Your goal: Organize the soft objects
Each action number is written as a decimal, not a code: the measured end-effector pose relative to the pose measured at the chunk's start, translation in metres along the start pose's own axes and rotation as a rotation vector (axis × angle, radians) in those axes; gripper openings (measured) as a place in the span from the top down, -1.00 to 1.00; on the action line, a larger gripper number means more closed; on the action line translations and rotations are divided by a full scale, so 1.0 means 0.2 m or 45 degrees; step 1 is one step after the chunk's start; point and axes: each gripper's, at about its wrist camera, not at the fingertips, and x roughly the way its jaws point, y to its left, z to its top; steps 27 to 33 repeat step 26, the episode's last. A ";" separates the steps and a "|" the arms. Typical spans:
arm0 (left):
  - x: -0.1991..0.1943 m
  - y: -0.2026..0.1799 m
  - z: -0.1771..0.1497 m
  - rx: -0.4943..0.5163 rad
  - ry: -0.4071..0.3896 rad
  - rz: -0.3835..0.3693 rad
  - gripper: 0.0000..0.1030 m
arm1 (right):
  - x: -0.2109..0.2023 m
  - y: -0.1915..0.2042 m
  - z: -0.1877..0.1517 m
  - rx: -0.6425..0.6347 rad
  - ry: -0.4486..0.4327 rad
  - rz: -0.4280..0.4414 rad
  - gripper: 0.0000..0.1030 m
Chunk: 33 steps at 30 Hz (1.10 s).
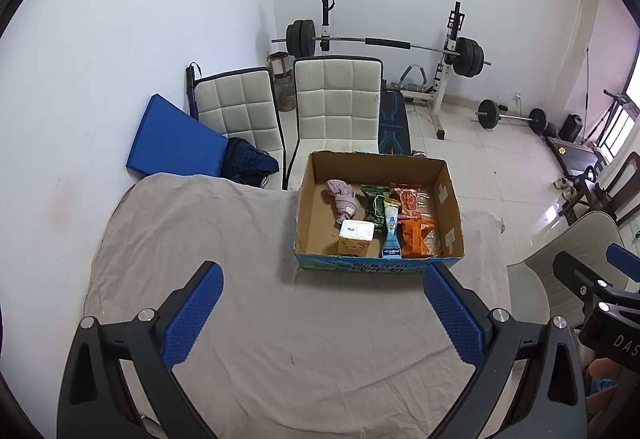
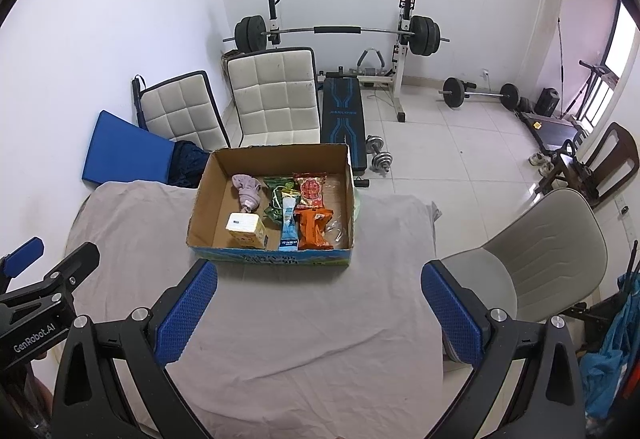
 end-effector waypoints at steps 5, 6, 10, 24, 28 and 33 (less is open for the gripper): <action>0.00 -0.01 0.00 0.008 -0.003 0.003 -0.99 | 0.03 0.00 -0.01 -0.008 -0.009 -0.008 -1.00; 0.01 -0.01 -0.01 0.011 -0.003 0.005 -0.99 | 0.03 0.00 -0.01 -0.006 -0.009 -0.008 -1.00; 0.01 -0.01 -0.01 0.014 -0.004 0.003 -0.99 | 0.03 0.00 -0.01 -0.014 -0.012 -0.009 -1.00; -0.01 -0.01 0.03 0.017 -0.044 0.008 -0.99 | 0.04 -0.01 0.00 -0.015 -0.013 -0.005 -1.00; -0.01 -0.01 0.03 0.014 -0.034 -0.002 -0.99 | 0.05 -0.02 0.01 -0.016 -0.011 -0.002 -1.00; -0.01 -0.01 0.03 0.014 -0.034 -0.002 -0.99 | 0.05 -0.02 0.01 -0.016 -0.011 -0.002 -1.00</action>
